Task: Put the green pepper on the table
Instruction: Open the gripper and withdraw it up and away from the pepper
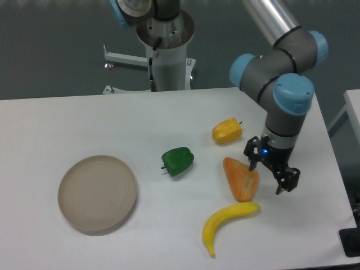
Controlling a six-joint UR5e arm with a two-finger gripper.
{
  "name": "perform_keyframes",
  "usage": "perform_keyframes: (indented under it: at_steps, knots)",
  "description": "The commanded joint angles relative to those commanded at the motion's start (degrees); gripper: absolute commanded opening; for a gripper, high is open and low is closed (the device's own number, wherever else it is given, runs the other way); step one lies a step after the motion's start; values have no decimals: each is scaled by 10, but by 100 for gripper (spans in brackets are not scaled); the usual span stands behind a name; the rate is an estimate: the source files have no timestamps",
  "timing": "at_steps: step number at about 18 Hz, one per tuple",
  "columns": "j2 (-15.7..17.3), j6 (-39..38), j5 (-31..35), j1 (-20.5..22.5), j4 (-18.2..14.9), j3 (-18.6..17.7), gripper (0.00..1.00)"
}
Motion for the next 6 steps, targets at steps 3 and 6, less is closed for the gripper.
perform_keyframes:
  at_steps: [3, 6]
  knots:
    - [-25, 0, 10, 2, -1, 34, 100]
    - [-33, 4, 13, 2, -1, 45, 100]
